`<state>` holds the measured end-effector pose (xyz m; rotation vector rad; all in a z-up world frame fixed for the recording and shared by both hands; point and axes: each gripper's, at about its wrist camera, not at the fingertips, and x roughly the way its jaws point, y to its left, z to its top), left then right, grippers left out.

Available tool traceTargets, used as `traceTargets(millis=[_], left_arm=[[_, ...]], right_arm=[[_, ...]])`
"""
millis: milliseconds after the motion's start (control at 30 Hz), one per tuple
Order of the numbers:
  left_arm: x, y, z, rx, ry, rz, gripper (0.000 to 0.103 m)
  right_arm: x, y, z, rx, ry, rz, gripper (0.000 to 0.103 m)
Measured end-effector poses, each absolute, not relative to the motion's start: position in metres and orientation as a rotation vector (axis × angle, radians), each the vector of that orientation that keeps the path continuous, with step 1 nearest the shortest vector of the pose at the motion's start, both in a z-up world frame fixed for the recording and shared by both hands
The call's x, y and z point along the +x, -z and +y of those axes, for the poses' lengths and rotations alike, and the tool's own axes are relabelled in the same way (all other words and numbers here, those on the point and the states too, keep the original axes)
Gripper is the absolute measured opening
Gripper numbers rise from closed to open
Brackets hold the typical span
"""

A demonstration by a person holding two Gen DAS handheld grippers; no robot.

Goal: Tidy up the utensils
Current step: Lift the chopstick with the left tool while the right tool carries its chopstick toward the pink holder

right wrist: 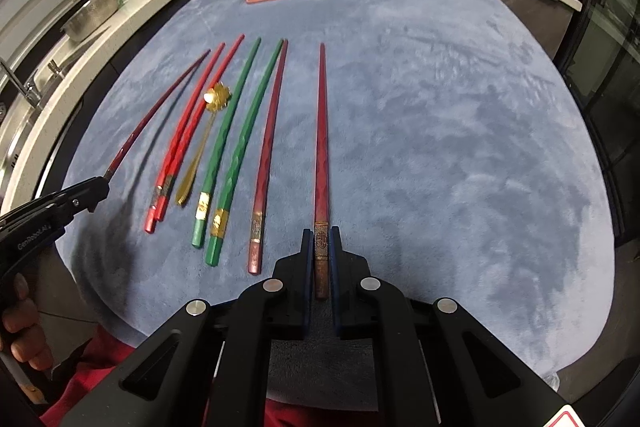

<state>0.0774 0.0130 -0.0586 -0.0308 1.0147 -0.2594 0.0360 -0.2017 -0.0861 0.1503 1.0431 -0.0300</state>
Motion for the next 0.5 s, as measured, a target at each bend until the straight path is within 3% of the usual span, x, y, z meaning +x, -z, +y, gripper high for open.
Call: traceTargets(millis=[500], left_arm=[[0.096,-0.024,0.025,-0.084,0.256,0.843,0.007]], right_arm=[[0.054,0.000,-0.224,0.194,0.029,0.857,0.007]])
